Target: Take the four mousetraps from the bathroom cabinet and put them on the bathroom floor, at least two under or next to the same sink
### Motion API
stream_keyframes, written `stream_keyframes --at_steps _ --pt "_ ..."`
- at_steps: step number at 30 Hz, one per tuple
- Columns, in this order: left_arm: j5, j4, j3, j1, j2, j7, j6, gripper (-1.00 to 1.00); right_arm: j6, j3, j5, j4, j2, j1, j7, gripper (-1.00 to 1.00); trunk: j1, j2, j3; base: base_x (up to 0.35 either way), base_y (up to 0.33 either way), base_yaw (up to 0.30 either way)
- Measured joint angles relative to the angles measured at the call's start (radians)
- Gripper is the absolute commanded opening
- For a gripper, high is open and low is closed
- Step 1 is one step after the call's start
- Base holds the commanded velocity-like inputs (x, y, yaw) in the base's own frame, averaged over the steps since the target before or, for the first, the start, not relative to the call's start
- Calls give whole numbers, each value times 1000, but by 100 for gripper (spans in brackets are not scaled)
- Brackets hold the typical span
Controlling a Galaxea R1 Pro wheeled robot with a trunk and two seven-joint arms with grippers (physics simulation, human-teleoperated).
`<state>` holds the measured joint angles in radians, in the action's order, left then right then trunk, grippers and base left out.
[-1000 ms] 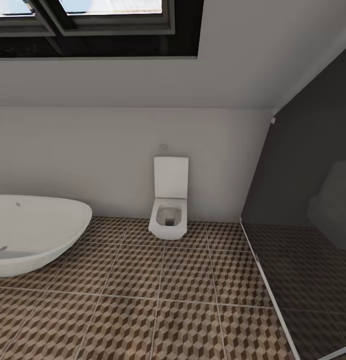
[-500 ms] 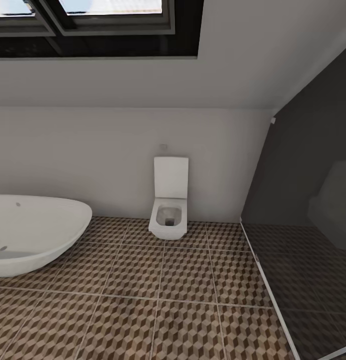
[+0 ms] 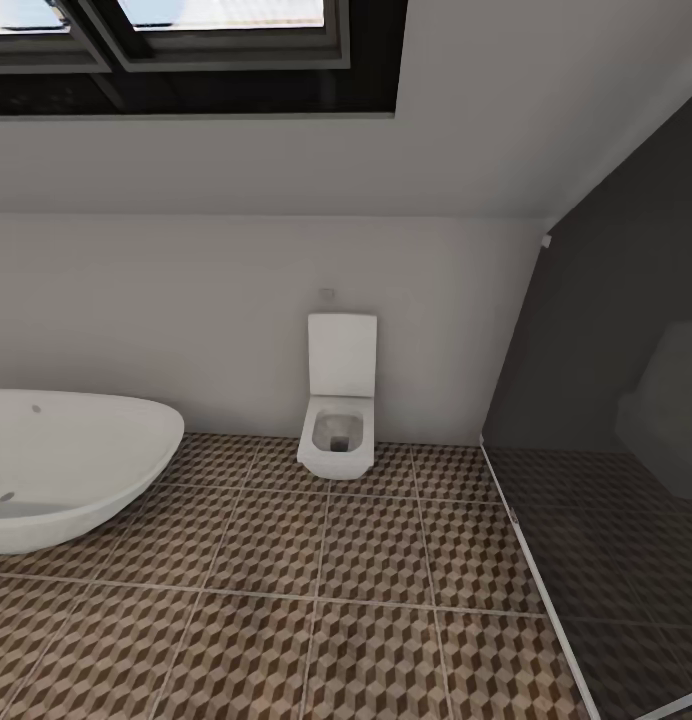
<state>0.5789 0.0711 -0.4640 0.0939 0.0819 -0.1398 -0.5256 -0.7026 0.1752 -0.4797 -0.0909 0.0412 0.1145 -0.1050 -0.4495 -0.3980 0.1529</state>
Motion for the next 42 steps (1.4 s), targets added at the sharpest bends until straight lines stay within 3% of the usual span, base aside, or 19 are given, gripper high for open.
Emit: stream_keyframes --at_steps 42 --pt "0 0 0 0 0 0 0 -100 0 0 0 0 0 0 0 -100 0 0 0 0 0 0"
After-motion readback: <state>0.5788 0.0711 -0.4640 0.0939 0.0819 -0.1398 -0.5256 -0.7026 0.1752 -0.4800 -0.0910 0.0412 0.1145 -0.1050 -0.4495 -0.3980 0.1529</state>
